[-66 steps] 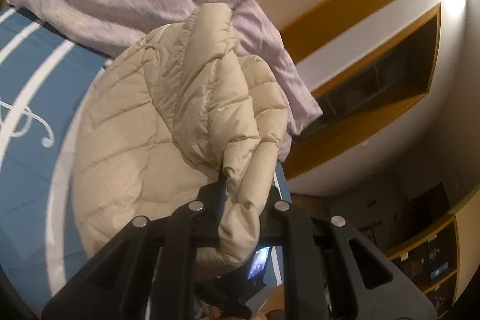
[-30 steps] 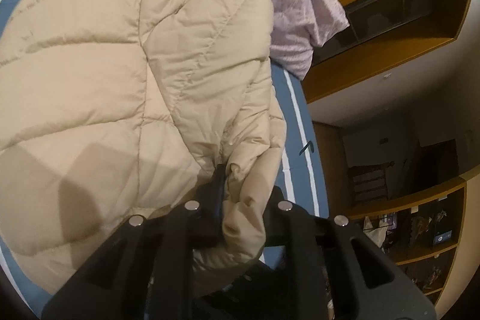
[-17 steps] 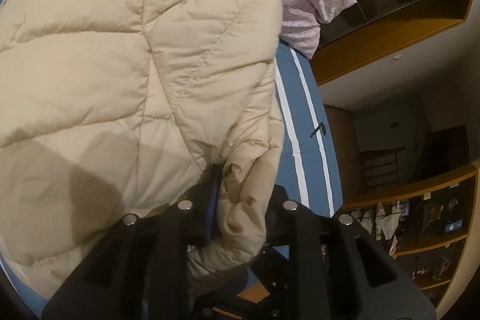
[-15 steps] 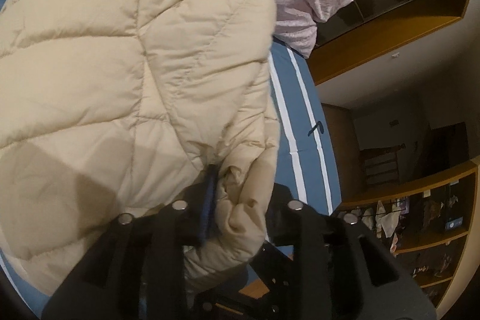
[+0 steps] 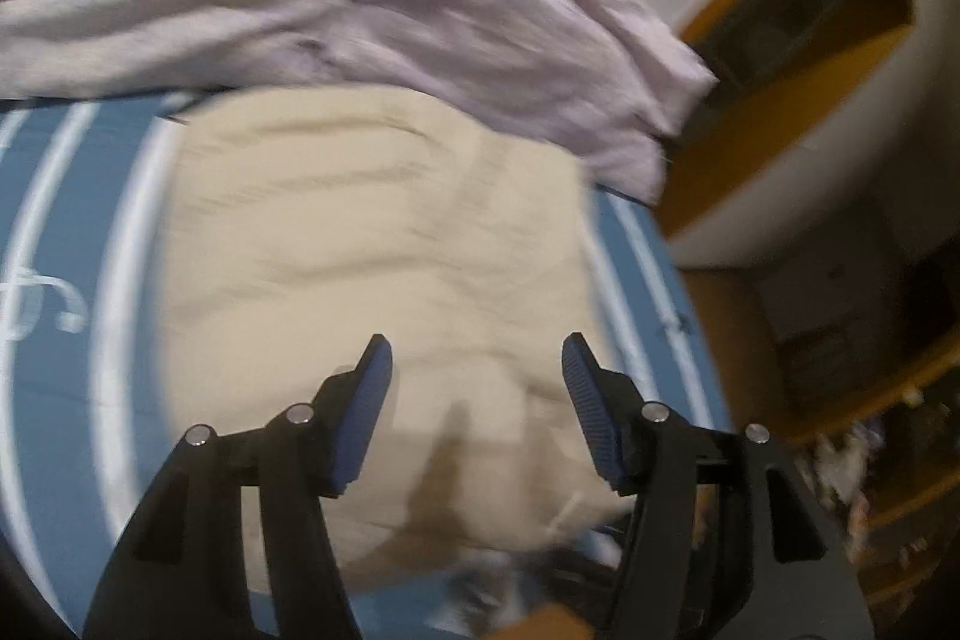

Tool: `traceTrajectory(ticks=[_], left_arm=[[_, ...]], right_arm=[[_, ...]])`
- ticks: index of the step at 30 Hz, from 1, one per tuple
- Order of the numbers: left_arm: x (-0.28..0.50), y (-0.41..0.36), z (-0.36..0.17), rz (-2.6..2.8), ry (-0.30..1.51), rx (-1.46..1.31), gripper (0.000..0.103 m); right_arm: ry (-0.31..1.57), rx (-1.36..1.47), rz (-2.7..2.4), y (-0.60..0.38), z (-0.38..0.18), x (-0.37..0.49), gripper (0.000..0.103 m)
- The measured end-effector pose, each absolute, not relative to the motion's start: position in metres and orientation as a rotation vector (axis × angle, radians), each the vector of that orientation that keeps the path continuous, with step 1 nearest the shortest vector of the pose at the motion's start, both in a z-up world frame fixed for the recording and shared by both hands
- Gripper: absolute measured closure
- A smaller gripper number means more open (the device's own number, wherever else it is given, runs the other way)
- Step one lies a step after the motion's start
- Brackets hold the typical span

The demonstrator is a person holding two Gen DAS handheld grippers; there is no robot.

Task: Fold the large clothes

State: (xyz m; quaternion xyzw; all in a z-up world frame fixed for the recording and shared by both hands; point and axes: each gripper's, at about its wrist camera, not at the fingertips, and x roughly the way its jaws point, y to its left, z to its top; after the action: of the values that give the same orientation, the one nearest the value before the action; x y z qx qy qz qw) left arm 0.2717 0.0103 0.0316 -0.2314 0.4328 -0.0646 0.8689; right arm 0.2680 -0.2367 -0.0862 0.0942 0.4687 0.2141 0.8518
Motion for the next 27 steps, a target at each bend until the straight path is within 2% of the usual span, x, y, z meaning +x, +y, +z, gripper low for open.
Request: traceTrajectory(ticks=[3, 8, 20, 27], left_arm=[[0.274, 0.038, 0.021, 0.002, 0.900, -0.444, 0.044], [0.271, 0.063, -0.005, 0.106, 0.947, -0.466, 0.044], [0.276, 0.029, -0.046, 0.066, 1.012, -0.422, 0.042], [0.280, 0.017, -0.055, 0.053, 1.019, -0.391, 0.041]], right_arm=[[0.983, 0.192, 0.440, -0.236, -0.084, 0.266, 0.051], [0.980, 0.167, 0.430, -0.234, -0.081, 0.267, 0.050], [0.932, 0.131, 0.285, -0.260, -0.061, 0.282, 0.050], [0.856, 0.188, 0.221, -0.287, -0.027, 0.298, 0.050]])
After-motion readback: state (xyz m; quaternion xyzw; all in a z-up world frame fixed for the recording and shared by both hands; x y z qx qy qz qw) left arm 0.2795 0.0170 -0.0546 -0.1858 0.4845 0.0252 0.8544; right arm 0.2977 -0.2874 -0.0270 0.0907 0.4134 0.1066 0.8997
